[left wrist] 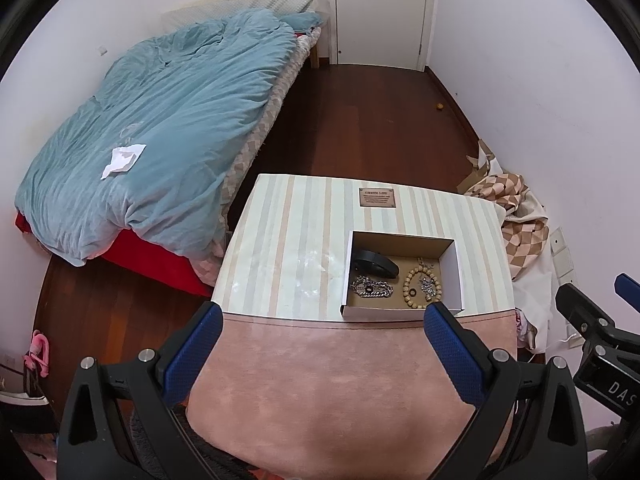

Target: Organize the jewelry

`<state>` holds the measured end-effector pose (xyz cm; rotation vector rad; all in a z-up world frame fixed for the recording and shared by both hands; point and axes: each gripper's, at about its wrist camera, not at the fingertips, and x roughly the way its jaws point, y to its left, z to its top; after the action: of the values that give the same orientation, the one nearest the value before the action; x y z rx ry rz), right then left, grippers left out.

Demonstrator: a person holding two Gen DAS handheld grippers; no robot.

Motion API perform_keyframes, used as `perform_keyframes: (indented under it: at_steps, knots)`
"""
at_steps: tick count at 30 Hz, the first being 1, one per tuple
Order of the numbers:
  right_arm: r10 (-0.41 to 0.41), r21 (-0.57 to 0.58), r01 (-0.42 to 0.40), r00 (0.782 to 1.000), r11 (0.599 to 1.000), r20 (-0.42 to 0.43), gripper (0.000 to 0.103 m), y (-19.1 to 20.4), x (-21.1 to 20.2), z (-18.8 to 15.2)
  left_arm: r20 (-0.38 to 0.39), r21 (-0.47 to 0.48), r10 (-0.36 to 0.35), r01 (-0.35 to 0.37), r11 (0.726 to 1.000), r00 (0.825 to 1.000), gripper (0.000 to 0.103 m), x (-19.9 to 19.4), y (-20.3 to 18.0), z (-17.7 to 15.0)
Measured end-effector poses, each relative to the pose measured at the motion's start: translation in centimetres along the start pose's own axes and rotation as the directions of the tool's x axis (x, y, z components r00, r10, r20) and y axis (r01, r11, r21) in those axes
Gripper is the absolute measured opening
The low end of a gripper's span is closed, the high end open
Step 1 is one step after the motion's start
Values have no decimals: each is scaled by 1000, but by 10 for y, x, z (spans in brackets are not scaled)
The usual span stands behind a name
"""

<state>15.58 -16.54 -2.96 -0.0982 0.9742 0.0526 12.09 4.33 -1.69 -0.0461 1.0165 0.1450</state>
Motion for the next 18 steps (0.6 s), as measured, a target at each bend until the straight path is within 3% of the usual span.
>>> perform_keyframes:
  at_steps: [18]
  knots:
    - [0,2,0,1000,1000,5,103,2,-4,1,11,-1,5,-5,1000,1000,103,-5,1,-1]
